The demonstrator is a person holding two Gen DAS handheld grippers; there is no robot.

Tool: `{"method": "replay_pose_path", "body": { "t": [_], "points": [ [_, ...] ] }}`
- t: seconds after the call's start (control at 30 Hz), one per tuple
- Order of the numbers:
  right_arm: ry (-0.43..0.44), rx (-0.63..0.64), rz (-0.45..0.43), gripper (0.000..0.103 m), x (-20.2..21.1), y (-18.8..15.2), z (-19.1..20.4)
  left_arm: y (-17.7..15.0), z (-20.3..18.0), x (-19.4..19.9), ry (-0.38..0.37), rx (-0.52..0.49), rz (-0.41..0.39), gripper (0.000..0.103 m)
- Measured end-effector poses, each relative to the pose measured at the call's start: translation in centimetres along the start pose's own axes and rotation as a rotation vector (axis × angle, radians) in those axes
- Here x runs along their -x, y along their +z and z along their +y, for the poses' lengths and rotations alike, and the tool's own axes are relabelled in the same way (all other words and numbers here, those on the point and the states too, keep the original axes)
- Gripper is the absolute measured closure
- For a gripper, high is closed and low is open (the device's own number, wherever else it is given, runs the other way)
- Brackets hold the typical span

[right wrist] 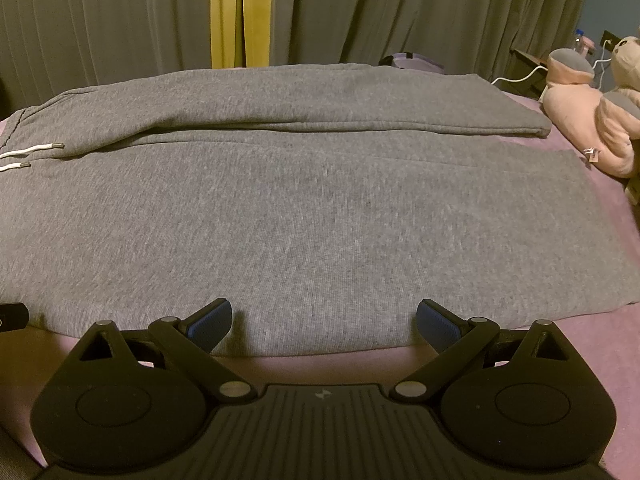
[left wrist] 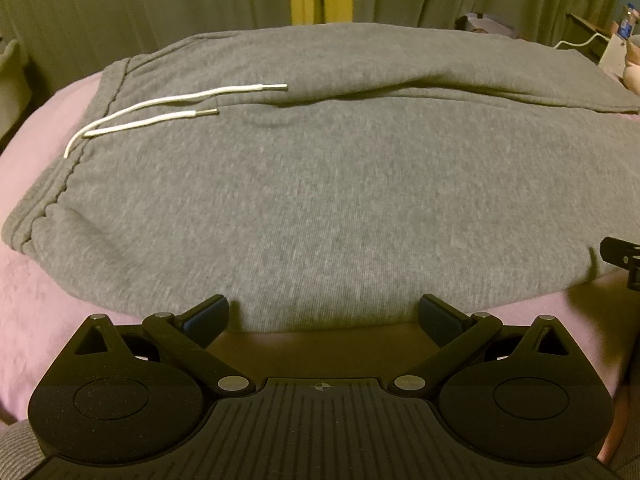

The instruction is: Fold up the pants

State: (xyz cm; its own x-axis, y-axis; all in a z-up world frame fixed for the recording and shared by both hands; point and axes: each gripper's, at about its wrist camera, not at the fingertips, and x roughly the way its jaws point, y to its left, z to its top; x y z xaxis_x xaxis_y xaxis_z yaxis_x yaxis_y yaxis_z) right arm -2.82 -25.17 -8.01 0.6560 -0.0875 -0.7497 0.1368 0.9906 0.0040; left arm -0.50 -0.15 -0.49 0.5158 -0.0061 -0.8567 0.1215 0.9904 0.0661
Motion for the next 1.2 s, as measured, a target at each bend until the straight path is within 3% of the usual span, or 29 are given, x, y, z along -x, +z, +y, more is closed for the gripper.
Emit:
{"method": "replay_pose_path", "body": {
  "t": [0.97,1.2],
  "points": [
    [0.02,0.005,0.024,0.004,-0.5,0.3,0.2,0.6,0.0,0.0,0.011,-0.005,0.017,0.0],
    [0.08,-0.035,0.068,0.004,-2.0,1.7,-0.7,1.5,-0.1,0.8,0.038,-0.011,-0.014,0.0]
  ]
}}
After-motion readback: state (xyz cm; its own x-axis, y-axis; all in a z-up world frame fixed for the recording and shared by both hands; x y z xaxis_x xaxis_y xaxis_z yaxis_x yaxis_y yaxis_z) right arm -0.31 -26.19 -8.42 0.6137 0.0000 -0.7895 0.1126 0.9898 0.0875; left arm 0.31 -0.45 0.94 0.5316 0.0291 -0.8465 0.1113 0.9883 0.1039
